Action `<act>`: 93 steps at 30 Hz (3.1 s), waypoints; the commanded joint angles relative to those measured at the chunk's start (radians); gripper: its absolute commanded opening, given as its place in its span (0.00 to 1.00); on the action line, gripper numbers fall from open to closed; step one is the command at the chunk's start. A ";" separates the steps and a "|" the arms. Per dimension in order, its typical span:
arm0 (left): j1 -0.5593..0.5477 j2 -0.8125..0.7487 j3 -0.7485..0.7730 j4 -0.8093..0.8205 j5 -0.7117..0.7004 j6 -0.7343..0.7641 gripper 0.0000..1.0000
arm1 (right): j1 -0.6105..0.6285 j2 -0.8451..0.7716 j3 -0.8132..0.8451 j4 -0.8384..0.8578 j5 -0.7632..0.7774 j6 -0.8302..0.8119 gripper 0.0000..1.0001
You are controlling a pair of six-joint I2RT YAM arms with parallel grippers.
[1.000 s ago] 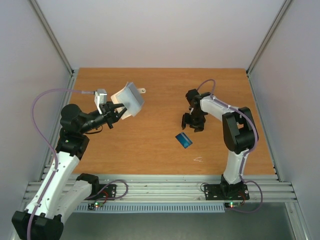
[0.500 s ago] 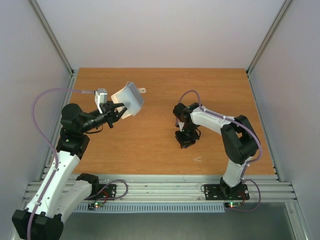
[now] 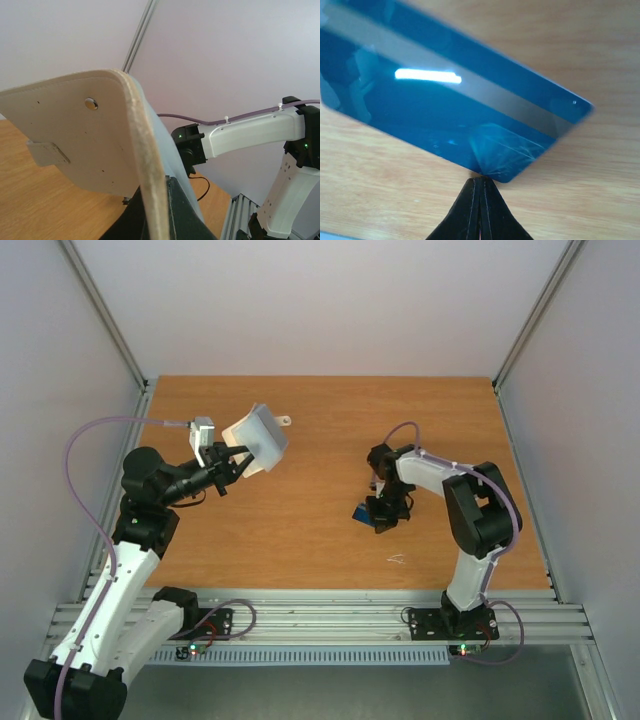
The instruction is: Take the credit cards out of the card holder
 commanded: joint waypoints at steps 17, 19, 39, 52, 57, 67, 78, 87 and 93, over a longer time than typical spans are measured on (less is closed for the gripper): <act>0.006 0.001 0.027 0.041 0.003 0.034 0.00 | -0.116 0.041 0.040 0.122 -0.067 -0.038 0.01; 0.006 0.000 0.033 0.037 0.028 0.057 0.00 | -0.115 -0.030 0.031 0.121 -0.085 -0.071 0.02; 0.004 0.049 0.295 0.143 0.323 0.020 0.00 | -0.001 -0.382 0.495 0.925 -0.959 0.238 0.97; -0.005 -0.030 0.247 0.196 0.283 -0.043 0.00 | 0.210 -0.235 0.605 1.054 -1.155 0.350 0.82; -0.007 -0.046 0.208 0.211 0.258 -0.076 0.00 | 0.211 -0.291 0.590 0.905 -1.080 0.228 0.26; -0.007 -0.084 0.123 0.081 0.230 -0.039 0.73 | 0.208 -0.373 0.753 0.295 -0.713 -0.194 0.01; -0.016 -0.048 0.125 0.113 0.111 -0.164 0.94 | 0.351 -0.331 0.900 0.076 -0.377 -0.401 0.01; -0.038 -0.047 0.116 0.120 0.177 -0.162 0.95 | 0.356 -0.319 0.938 0.063 -0.268 -0.413 0.01; -0.045 -0.019 0.129 0.098 0.036 -0.174 0.48 | 0.375 -0.278 0.978 0.060 -0.359 -0.435 0.01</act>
